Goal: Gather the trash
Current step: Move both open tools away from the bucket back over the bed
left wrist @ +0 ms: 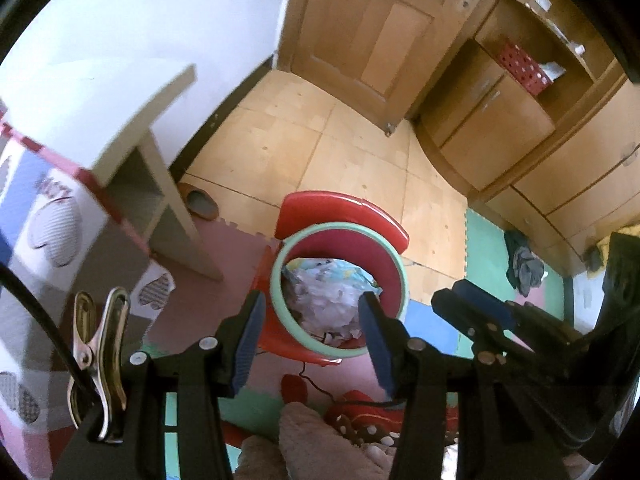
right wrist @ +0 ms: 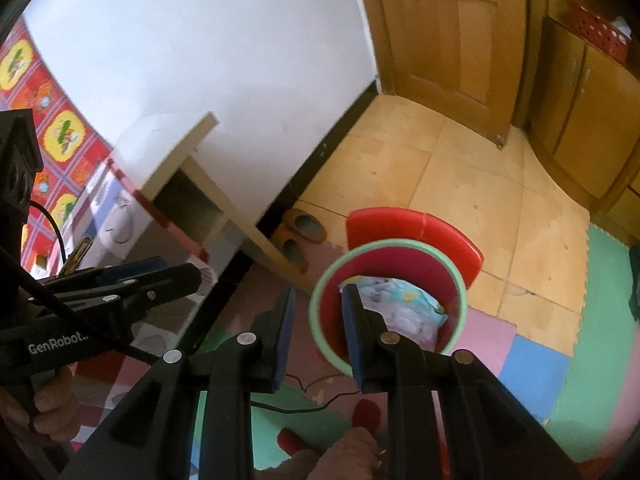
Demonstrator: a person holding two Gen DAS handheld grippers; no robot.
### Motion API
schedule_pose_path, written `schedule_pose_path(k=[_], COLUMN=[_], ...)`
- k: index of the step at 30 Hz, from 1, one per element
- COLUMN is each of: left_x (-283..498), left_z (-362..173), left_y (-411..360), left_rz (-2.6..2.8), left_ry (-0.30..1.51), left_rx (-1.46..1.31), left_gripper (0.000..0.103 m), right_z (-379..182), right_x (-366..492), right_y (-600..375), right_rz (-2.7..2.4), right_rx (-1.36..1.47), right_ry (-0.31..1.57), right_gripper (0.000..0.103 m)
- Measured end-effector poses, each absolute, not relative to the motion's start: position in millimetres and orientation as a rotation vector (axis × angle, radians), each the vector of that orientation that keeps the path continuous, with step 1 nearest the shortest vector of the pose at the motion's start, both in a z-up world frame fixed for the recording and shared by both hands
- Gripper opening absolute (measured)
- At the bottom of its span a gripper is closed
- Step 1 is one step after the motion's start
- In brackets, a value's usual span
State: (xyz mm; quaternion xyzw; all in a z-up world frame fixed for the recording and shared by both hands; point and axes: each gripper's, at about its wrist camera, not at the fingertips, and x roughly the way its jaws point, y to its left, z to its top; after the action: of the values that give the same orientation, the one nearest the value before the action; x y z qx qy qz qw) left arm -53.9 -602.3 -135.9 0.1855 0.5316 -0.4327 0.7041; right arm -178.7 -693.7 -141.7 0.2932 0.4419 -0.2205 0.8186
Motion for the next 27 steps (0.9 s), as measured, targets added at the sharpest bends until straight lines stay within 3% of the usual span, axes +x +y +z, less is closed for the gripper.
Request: schedule_pose_path(k=[27], left_x=[2], left_z=[-56], left_y=[-408], left_rz=[-0.67], left_ry=[1.078], left_rx=[0.218], left_gripper=[0.051], right_z=[-74], right_x=[-92], right_y=[-551], right_rz=[-0.129], right_rx=[0.443], right_ry=[0.893], right_gripper=[0.025])
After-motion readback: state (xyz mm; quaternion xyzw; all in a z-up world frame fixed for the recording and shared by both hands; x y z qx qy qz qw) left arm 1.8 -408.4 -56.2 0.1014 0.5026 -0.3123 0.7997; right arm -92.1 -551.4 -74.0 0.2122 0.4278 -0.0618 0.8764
